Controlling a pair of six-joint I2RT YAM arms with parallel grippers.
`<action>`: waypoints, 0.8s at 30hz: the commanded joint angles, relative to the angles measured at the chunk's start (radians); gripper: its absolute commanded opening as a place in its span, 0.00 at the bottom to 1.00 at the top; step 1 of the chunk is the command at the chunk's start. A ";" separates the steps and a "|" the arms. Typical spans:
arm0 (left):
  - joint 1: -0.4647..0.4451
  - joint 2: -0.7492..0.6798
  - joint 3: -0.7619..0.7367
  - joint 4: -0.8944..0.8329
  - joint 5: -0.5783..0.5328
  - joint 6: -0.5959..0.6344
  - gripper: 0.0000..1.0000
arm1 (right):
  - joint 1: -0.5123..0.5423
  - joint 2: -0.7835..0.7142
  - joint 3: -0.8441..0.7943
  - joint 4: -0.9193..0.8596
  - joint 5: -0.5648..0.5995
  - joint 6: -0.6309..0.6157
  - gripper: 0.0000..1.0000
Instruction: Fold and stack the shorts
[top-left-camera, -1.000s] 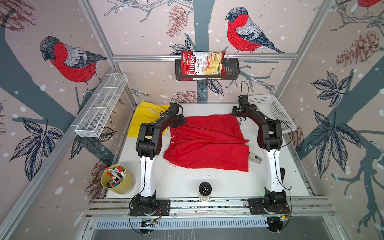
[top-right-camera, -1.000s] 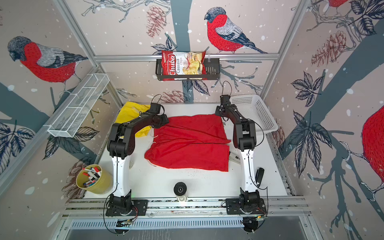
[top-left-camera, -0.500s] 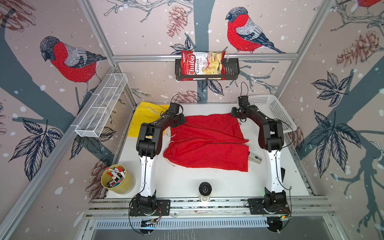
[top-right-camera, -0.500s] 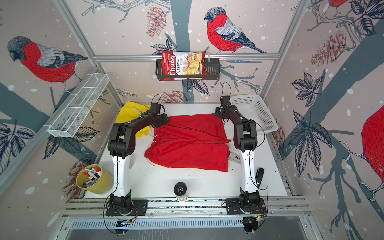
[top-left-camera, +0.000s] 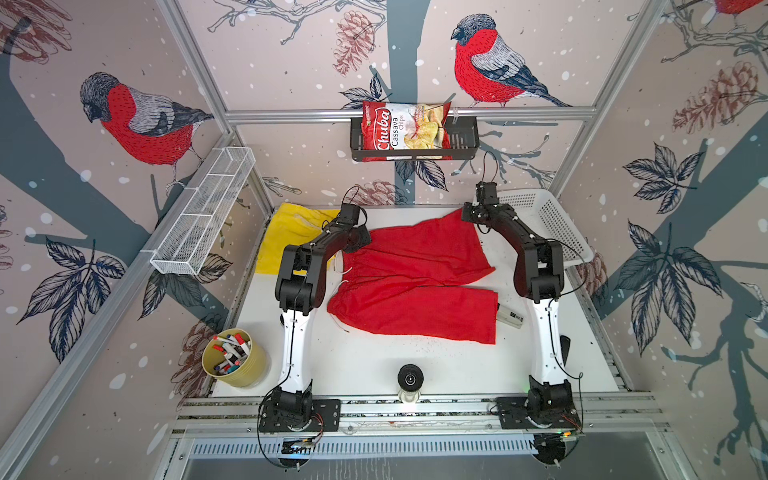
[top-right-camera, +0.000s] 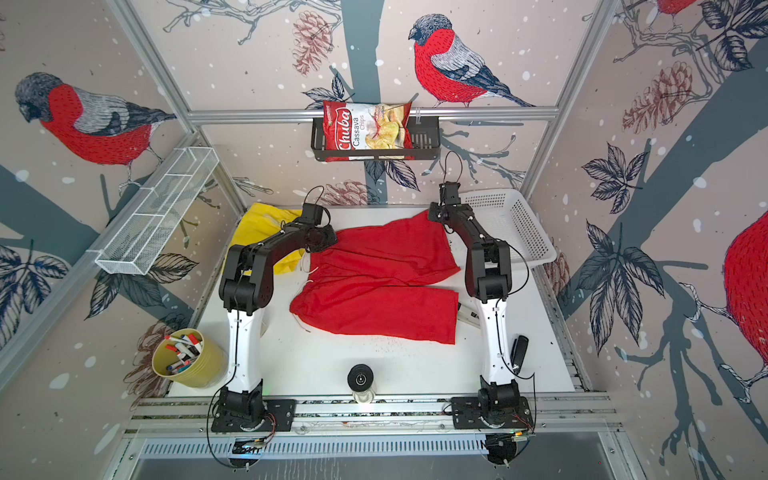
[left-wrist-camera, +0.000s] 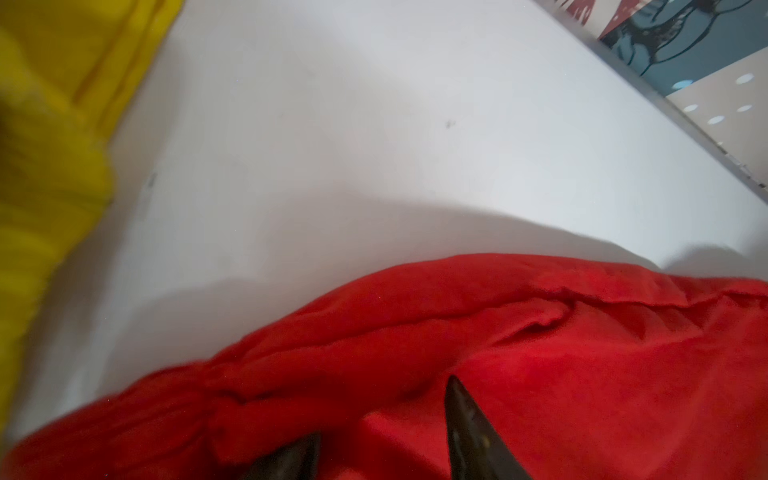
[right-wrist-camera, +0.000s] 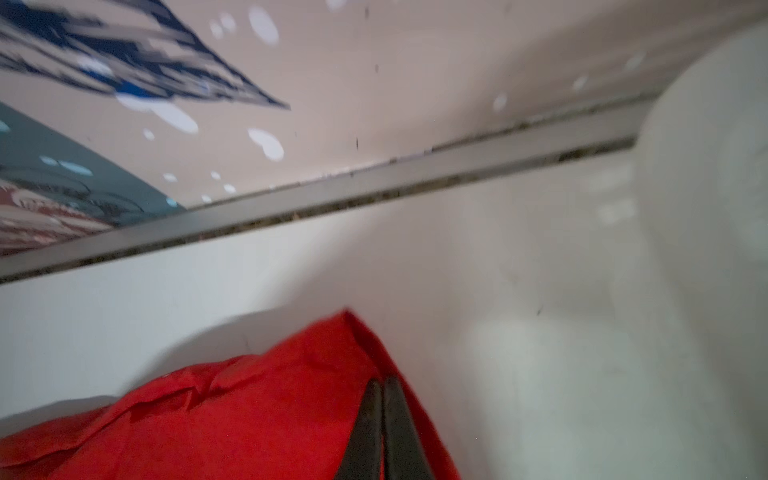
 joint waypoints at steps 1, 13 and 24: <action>0.011 0.040 0.073 -0.045 -0.010 0.011 0.48 | 0.003 -0.007 0.012 0.158 0.040 -0.046 0.00; 0.023 0.114 0.292 -0.120 -0.009 0.019 0.74 | 0.015 0.146 0.212 0.142 0.168 -0.118 0.52; -0.007 -0.304 -0.018 -0.003 -0.019 0.003 0.73 | 0.065 -0.386 -0.357 0.178 0.236 -0.013 0.54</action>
